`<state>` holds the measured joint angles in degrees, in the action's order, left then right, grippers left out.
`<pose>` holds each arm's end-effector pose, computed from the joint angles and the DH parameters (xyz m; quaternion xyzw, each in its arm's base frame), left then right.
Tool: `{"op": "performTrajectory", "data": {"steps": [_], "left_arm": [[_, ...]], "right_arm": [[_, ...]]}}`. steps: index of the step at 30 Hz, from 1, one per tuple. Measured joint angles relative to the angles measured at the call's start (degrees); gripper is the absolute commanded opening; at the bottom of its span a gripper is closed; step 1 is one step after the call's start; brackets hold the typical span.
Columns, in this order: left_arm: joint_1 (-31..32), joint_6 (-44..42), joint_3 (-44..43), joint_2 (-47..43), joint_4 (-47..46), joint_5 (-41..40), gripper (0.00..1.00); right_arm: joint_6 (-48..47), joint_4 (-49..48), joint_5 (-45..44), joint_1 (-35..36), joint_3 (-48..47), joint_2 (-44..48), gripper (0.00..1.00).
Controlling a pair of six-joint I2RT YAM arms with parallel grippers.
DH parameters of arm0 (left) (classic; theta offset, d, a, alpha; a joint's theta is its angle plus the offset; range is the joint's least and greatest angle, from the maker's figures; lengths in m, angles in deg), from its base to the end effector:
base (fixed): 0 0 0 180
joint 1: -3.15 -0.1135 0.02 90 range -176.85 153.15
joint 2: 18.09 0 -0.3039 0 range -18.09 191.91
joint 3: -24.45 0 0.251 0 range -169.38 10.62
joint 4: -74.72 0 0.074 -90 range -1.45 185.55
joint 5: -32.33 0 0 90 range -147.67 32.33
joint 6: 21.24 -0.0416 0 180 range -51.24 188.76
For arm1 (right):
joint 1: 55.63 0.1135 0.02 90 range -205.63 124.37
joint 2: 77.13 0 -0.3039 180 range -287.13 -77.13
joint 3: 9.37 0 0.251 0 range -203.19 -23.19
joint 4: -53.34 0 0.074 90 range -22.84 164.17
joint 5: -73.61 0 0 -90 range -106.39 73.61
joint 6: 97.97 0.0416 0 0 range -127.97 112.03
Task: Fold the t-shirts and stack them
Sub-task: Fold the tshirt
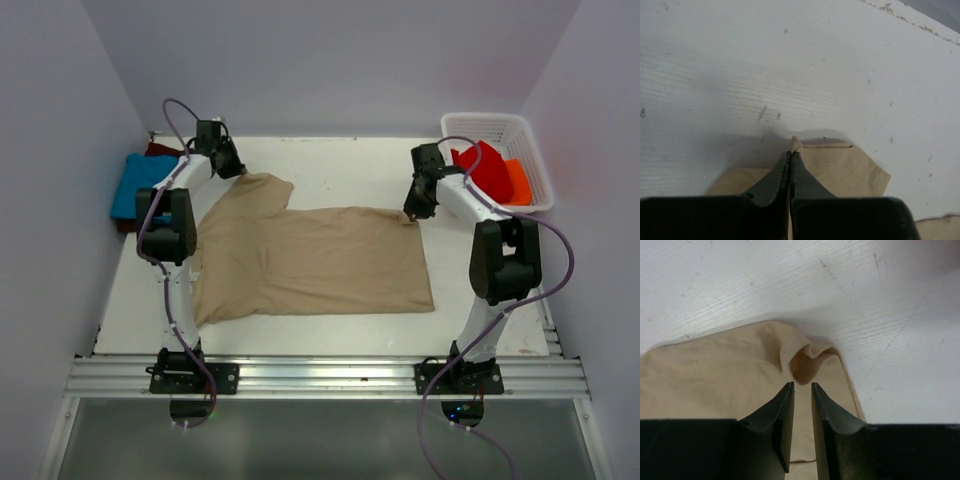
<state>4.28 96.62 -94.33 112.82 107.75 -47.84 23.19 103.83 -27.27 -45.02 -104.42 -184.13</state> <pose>0.5452 -0.0179 0.2089 -0.1811 0.9036 -0.1718 0.3481 0.4020 0.0673 0.2503 0.1947 0.9473 -0.0015 0.2544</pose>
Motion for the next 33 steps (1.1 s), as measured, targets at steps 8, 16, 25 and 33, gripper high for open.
{"op": "performTrajectory", "data": {"steps": [8, 16, 25, 33], "left_arm": [[-0.02, 0.00, 2.64, -0.09, 0.02, 0.02, 0.00], [-0.15, 0.00, 4.07, -0.76, 0.11, 0.26, 0.00], [-0.37, 0.00, 4.35, -1.38, -0.02, 0.48, 0.00], [-0.37, 0.00, 4.37, -1.38, -0.11, 0.48, 0.00]], "right_arm": [[-0.87, -0.20, 0.09, 0.15, -2.75, -4.15, 0.26], [-1.53, 1.22, -3.21, 0.15, -9.18, -10.67, 0.58], [-3.02, 3.76, -7.08, 0.13, -22.45, -17.00, 0.61], [-3.19, 4.81, -7.67, 0.09, -22.27, -20.28, 0.60]]}}
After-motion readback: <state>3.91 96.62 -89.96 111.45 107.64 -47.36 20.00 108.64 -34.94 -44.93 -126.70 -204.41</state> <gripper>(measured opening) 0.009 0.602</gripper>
